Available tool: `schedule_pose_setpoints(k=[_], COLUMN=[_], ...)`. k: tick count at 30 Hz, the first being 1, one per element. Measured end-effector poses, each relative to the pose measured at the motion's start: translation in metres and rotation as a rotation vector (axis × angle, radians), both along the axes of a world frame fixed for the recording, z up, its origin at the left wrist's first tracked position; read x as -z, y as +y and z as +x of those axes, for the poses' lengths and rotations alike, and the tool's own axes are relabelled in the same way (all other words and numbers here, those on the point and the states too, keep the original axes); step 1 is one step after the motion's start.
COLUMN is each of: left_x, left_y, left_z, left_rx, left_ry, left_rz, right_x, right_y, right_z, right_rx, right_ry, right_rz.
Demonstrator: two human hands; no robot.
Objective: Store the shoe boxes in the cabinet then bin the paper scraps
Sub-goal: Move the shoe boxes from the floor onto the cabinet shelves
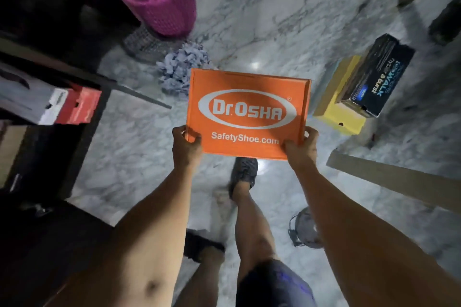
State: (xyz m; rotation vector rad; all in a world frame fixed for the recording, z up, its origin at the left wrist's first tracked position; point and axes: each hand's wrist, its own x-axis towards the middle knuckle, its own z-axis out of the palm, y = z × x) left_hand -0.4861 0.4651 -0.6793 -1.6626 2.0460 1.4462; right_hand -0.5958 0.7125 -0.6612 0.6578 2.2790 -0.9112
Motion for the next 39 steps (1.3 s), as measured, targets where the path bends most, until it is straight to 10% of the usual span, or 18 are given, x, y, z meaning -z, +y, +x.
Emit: schedule_pose_setpoints(k=[16, 29, 39], left_x=[-0.311, -0.36, -0.321], left_y=[-0.141, -0.318, -0.448], left_z=[0.419, 0.446, 0.423], left_rx=[-0.819, -1.178, -1.381], left_ry=[0.265, 0.455, 0.465], left_rz=[-0.184, -0.283, -0.498], right_x=[-0.28, -0.359, -0.305], right_y=[-0.277, -0.55, -0.727], right_z=[0.281, 0.284, 0.259], right_rx=[-0.667, -0.962, -1.121], right_ry=[0.164, 0.165, 0.057], right_rz=[-0.41, -0.616, -0.606])
